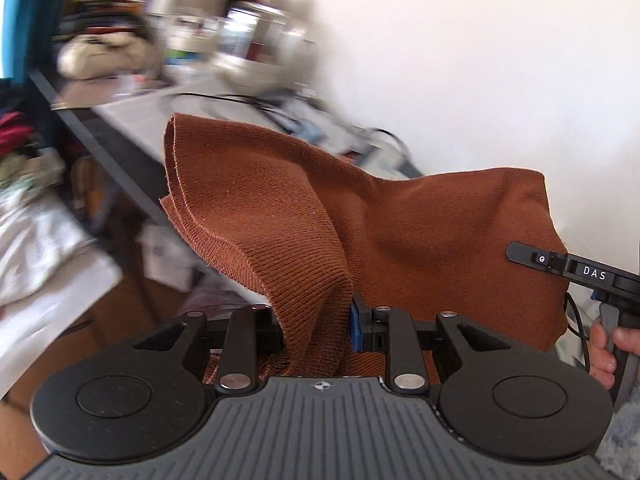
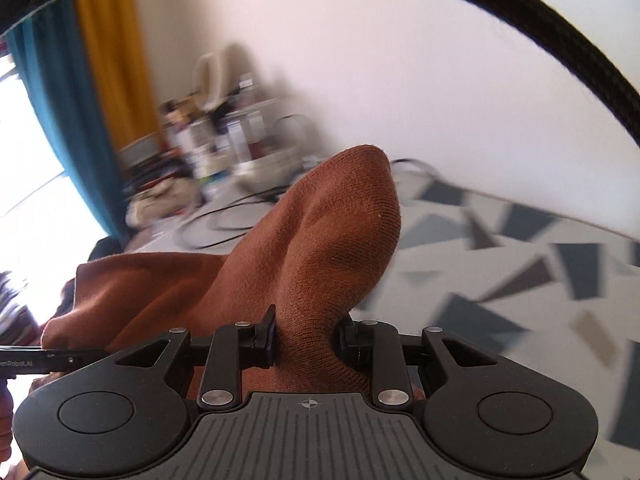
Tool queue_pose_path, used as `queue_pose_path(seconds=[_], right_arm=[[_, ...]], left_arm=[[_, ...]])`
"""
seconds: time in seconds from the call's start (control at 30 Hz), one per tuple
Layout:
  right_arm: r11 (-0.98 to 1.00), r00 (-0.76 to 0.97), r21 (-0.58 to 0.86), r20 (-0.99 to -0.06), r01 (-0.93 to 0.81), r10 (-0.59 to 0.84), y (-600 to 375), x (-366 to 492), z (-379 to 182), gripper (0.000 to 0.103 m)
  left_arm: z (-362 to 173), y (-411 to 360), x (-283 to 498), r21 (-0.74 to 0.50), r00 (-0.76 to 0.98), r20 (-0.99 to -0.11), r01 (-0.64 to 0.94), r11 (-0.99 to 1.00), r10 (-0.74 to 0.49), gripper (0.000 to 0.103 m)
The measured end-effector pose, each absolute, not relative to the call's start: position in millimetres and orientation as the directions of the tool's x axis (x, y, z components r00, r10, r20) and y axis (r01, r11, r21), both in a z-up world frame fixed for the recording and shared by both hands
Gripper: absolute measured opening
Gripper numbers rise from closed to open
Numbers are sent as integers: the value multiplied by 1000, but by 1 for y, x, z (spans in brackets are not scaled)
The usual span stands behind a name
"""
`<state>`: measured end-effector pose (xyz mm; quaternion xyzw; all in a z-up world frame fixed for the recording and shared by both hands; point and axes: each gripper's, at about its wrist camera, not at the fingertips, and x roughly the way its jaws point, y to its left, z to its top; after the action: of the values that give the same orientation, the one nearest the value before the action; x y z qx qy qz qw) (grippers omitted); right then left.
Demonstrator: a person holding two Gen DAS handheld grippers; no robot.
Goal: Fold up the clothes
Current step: 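Carry the held sweater with both grippers toward the stack of clothes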
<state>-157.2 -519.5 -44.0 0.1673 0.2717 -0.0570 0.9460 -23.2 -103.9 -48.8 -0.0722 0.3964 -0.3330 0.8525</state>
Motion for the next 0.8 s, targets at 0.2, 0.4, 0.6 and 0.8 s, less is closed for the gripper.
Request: queue_pose_path(seconds=[0.2, 0.4, 0.6, 0.8], right_arm=[[947, 803, 313, -544, -73, 242, -419, -86, -35, 24], [911, 710, 294, -573, -288, 409, -282, -26, -28, 24], [873, 650, 297, -584, -387, 486, -106, 9, -14, 24], [833, 588, 360, -591, -419, 552, 41, 43, -10, 24]], left_arm=[[-47, -9, -39, -392, 622, -634, 253, 884, -460, 26], [-50, 110, -42, -441, 713, -612, 52, 896, -343, 26], [-28, 246, -38, -372, 755, -610, -8, 928, -238, 26], [-12, 346, -22, -320, 752, -639, -66, 945, -163, 26]])
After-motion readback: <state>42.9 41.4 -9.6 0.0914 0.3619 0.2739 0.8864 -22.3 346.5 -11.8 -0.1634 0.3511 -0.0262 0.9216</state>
